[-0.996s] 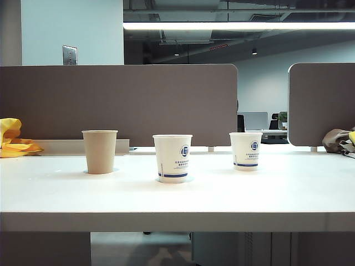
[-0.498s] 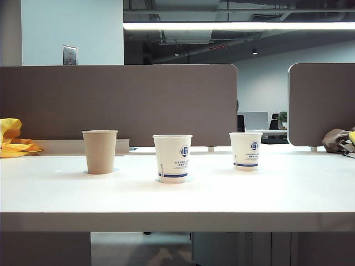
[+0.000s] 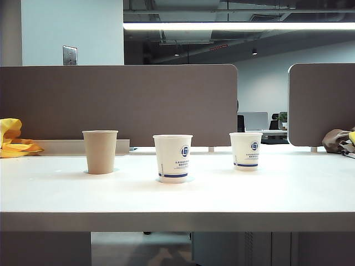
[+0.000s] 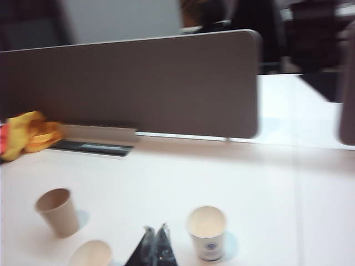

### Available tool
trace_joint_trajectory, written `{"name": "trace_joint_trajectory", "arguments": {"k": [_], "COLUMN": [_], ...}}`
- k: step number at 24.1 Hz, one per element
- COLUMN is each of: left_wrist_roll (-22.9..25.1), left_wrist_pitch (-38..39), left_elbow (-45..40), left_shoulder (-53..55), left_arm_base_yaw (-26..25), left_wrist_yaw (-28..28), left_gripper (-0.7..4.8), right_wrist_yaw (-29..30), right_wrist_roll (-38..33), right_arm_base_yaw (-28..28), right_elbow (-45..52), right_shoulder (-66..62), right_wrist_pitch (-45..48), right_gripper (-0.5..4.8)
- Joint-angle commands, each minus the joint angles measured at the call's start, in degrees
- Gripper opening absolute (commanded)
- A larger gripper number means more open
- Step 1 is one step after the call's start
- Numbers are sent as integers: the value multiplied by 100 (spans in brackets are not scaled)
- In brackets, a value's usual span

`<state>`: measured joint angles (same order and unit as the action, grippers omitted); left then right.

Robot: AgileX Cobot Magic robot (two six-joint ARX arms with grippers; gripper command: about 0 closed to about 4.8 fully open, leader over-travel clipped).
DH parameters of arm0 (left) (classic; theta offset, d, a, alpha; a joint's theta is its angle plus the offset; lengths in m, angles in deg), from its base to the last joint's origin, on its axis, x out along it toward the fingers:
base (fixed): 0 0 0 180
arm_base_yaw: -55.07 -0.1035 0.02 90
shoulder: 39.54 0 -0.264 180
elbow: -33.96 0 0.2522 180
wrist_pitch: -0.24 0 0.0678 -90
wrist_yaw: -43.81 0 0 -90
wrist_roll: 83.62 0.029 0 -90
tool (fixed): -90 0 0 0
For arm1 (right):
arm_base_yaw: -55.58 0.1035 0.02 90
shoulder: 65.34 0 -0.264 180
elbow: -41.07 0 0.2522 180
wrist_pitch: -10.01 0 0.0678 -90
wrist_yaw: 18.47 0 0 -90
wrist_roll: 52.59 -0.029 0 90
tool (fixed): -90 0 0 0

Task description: Pick up all the paper cups on the table one by one and stack them together.

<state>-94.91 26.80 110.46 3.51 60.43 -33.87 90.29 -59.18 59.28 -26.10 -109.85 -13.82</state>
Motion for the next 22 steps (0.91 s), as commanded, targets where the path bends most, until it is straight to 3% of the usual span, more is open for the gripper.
{"name": "trace_joint_trajectory", "arguments": {"k": [1,3,5,7,9,10,12,16,20,21,22], "left_wrist_roll": [396,483,809,953,955,944,938,931,927,990,1351], "left_wrist_pitch": [96,155,424,608,929,1082,1139,1115,481,317,87], "left_elbow": [197,208,208,208,208,208,208,208,208,208,216], "left_shoulder": [457,599,844,973,1150,1274,1569,2140,2688,2820,3045], "left_arm_base_yaw": [507,782,1252,1292,1300,1303,1303,1303,1300,1298,1292], "left_wrist_yaw": [-118,-195,-717,-758,-754,-756,-761,-776,-1123,-1235,-1429], "left_gripper": [-6,-6,-6,-6,-6,-6,-6,-6,-6,-6,-6], "right_wrist_yaw": [291,284,326,330,317,98,-280,-315,-514,-514,-527], "right_wrist_roll": [597,774,1016,1325,2188,3021,3580,3727,3832,3821,3810], "right_arm_base_yaw": [407,634,1097,1370,1705,1926,2221,2592,2686,2686,2684], "right_elbow": [-975,-1401,-2114,-2415,-2813,-3047,-3117,-3123,-3263,-3327,-3425], "right_shoulder": [-1220,-1810,-2876,-3331,-3805,-4076,-4406,-4970,-5248,-5289,-5335], "right_wrist_pitch": [-87,-63,-96,-286,-1064,-1670,-1663,-1207,-1163,-1152,-1147], "right_gripper": [-5,-5,-5,-5,-5,-5,-5,-5,-5,-5,-5]}}
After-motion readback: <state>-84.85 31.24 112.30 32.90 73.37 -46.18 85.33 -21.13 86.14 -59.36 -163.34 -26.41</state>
